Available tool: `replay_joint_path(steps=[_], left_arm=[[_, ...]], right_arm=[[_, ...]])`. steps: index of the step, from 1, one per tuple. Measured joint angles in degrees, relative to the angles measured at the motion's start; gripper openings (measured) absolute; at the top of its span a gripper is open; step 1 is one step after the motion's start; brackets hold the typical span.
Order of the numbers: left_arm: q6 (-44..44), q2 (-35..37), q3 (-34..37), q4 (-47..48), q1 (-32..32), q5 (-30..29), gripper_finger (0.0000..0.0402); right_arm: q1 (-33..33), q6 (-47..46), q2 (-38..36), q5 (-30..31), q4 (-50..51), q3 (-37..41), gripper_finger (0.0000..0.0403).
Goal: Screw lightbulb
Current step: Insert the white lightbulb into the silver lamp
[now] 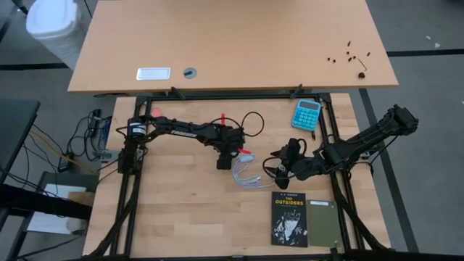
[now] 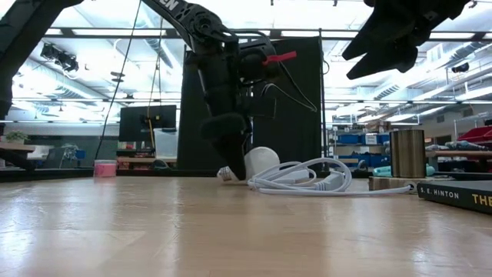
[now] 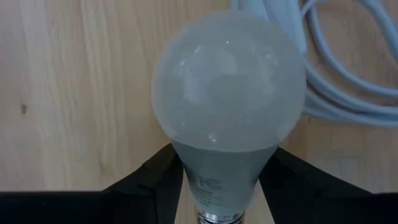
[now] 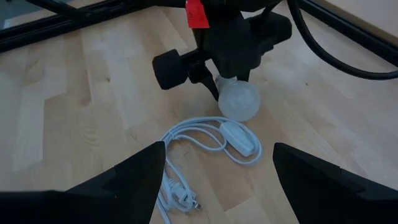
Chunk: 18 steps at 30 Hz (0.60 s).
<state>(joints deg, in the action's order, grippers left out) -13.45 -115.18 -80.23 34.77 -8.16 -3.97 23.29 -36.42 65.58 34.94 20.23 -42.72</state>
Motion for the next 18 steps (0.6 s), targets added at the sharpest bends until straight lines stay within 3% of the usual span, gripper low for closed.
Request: replay_joint_path(steps=[7,13,18], left_arm=[[0.23,1.66,-3.02,-0.32,0.00,0.68,0.0197],[0.47,7.93,-4.35,-6.65,0.09,1.22,0.0197],[2.33,10.88,-4.42,-12.56,1.34,5.32,0.0197]], right_arm=[[0.00,-1.08,-4.01,0.05,5.25,0.00,0.0309],[0.49,-6.21,-9.78,1.63,11.24,-0.02,0.0309],[1.26,-13.05,-10.77,1.61,19.97,-0.02,0.0309]])
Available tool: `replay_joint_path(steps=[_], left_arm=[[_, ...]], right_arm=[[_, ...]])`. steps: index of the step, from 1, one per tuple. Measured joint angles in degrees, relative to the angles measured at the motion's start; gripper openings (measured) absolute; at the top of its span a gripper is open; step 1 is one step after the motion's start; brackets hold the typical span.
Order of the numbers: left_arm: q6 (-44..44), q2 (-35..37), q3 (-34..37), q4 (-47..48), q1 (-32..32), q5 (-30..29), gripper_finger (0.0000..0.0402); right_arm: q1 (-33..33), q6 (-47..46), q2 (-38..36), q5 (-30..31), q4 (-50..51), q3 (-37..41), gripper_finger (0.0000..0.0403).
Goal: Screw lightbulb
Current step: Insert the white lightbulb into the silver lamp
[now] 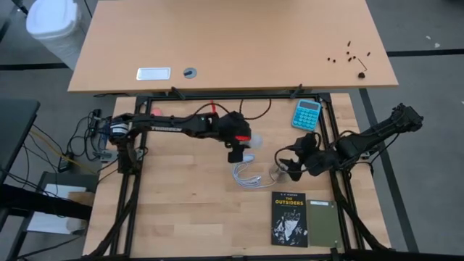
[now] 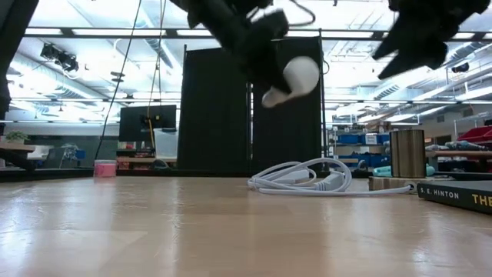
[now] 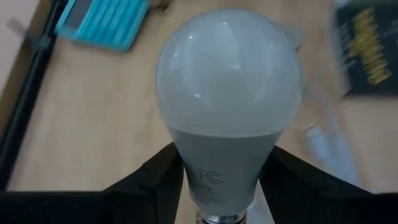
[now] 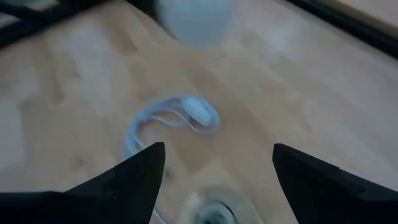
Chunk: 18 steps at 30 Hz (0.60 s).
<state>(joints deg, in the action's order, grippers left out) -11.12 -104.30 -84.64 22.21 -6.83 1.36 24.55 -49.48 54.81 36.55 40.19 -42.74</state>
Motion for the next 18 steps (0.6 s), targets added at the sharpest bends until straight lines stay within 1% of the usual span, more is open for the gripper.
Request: replay_joint_path(steps=[3,5,8,11,15,18], left_arm=[[1.83,-0.10,0.02,-4.29,1.30,3.41,0.0197],[2.63,-0.64,0.04,-8.30,2.34,4.44,0.0197],[3.22,-1.13,0.10,-12.80,3.84,4.97,0.0197],[3.60,-1.17,0.13,-16.78,4.86,4.99,0.0197],[4.18,-1.15,0.13,-18.99,5.83,4.93,0.0197],[4.23,-1.16,0.79,-21.88,6.93,4.95,0.0197]], right_arm=[[1.24,-3.90,0.04,-1.55,4.85,0.00,0.0309],[2.30,-5.43,-0.02,-3.19,6.40,0.00,0.0309],[3.47,-7.33,-0.18,-5.52,8.83,0.00,0.0309],[3.38,-10.33,0.10,-9.96,12.89,-0.02,0.0309],[3.17,-13.25,2.25,-12.88,17.50,-0.02,0.0309],[3.16,-13.69,4.87,-14.71,17.87,-0.02,0.0309]])
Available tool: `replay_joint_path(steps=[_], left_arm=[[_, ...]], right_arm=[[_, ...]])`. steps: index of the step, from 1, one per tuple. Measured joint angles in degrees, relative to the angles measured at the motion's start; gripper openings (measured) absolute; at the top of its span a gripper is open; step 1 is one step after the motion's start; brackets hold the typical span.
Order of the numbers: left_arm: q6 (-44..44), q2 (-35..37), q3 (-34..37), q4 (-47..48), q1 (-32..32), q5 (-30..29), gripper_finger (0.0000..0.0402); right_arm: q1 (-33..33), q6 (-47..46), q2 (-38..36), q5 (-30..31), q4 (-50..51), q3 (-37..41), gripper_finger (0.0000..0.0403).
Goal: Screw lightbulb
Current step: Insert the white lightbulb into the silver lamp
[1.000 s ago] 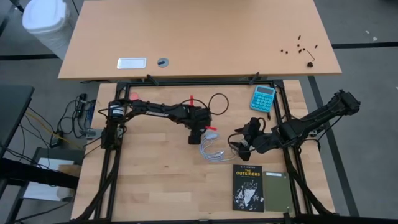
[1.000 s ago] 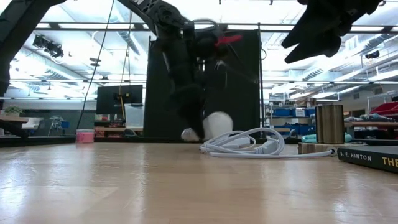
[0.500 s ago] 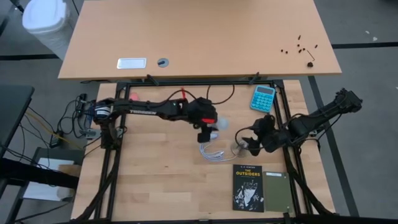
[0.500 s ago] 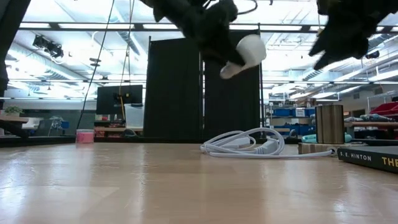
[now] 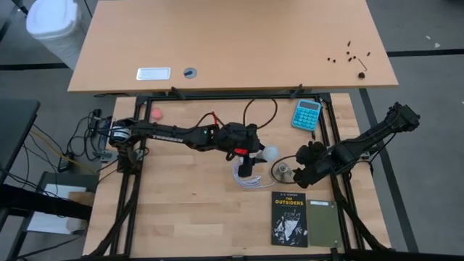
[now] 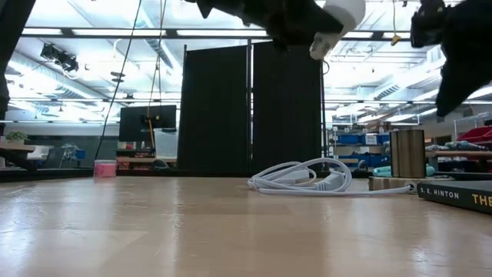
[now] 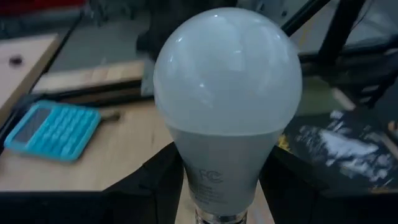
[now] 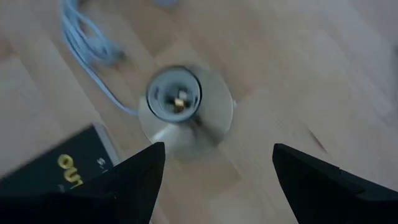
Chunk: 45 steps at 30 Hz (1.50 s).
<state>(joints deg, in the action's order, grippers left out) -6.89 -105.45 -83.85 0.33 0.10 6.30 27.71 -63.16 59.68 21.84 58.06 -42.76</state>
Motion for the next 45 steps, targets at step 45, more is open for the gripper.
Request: replay_joint_path(steps=[45], left_arm=[[9.10,1.75,29.39,-35.42,0.65,-6.46,0.0197]], right_arm=[[-6.55,5.57,10.67,3.17,-8.45,-0.04,0.0309]])
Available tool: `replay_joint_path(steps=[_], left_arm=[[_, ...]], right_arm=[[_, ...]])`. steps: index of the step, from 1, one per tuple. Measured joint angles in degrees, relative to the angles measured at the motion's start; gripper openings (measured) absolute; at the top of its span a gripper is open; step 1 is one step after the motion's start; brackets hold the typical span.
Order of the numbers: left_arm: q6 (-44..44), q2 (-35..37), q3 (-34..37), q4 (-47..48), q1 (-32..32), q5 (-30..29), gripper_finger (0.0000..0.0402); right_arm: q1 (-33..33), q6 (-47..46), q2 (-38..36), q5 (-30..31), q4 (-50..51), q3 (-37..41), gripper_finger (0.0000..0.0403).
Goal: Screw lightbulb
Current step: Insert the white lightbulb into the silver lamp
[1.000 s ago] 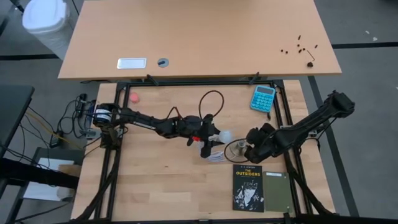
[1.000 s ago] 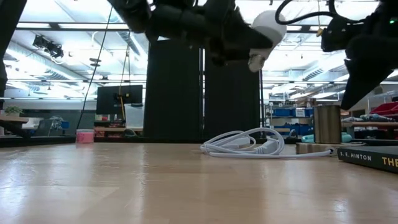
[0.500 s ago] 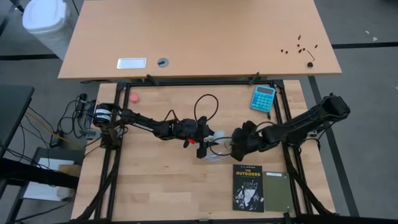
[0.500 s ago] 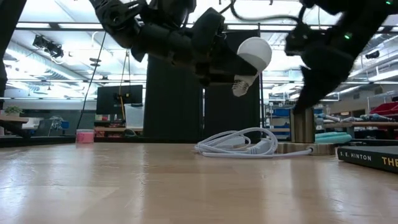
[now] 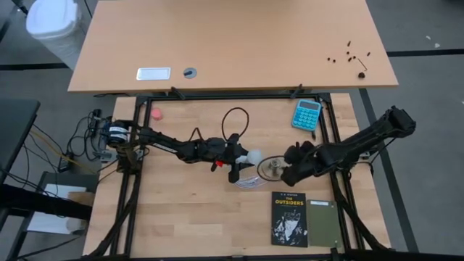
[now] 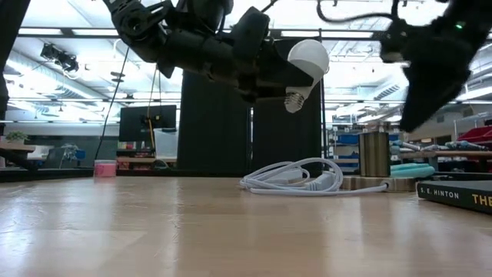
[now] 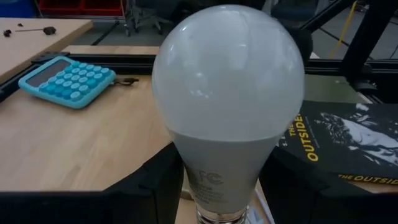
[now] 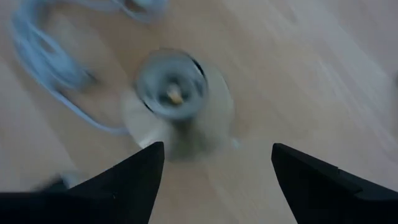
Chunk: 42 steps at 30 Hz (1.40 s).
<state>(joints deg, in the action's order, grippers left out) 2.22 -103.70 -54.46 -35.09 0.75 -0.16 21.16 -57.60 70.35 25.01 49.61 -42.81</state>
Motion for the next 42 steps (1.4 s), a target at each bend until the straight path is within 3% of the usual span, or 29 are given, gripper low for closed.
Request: replay_joint_path(steps=[6,12,19,30,37,42], left_arm=[[-0.31,-0.04,0.00,-0.69,-0.04,-1.13,0.0197],[-0.28,-0.07,0.79,-2.52,-0.04,-1.62,0.0197],[2.90,-0.07,7.47,-13.61,-0.02,-3.27,0.0197],[3.80,-0.09,11.52,-19.91,0.00,-7.11,0.0197],[2.86,-0.41,11.52,-23.21,0.00,-8.47,0.0197],[3.00,-4.36,11.22,-30.08,0.00,-9.54,0.0197]], right_arm=[[-0.26,-2.58,4.13,4.24,0.53,0.60,0.0309],[-3.02,2.09,5.51,6.12,-11.62,3.52,0.0309],[-7.24,8.66,5.51,6.91,-25.89,7.23,0.0309],[-14.98,22.43,10.30,1.57,-48.21,8.94,0.0309],[-15.90,24.32,8.28,0.84,-47.41,8.94,0.0309],[-15.10,24.75,5.01,1.56,-46.08,8.92,0.0309]])
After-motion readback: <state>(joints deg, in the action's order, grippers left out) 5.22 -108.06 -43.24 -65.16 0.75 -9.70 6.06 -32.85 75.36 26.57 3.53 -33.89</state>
